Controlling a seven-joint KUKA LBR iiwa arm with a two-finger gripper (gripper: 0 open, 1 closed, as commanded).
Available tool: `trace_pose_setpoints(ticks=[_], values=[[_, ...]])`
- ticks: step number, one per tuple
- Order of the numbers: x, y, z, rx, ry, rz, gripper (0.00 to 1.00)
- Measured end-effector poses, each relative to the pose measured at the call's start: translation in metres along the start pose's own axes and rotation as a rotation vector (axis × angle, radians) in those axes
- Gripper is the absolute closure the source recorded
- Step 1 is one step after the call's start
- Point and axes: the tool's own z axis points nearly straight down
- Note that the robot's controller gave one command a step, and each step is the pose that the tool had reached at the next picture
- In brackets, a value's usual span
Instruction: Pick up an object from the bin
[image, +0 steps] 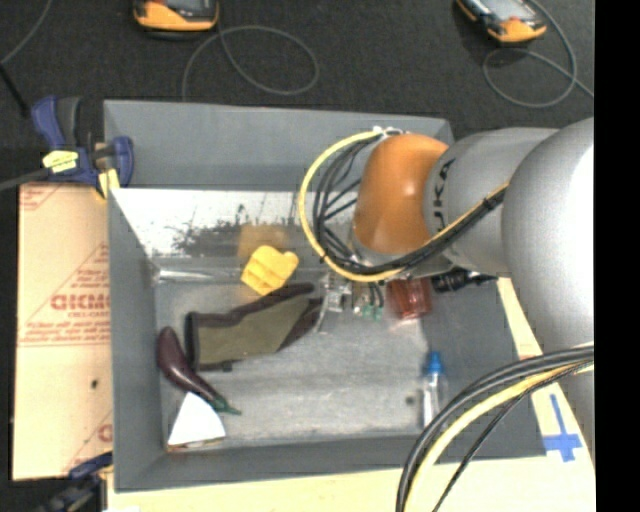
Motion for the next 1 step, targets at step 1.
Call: trace_pose_setpoints(ticks=[1], values=[[-0.0113, -0.0245, -0.0634, -0.002, -0.007, -0.124, 1.00]])
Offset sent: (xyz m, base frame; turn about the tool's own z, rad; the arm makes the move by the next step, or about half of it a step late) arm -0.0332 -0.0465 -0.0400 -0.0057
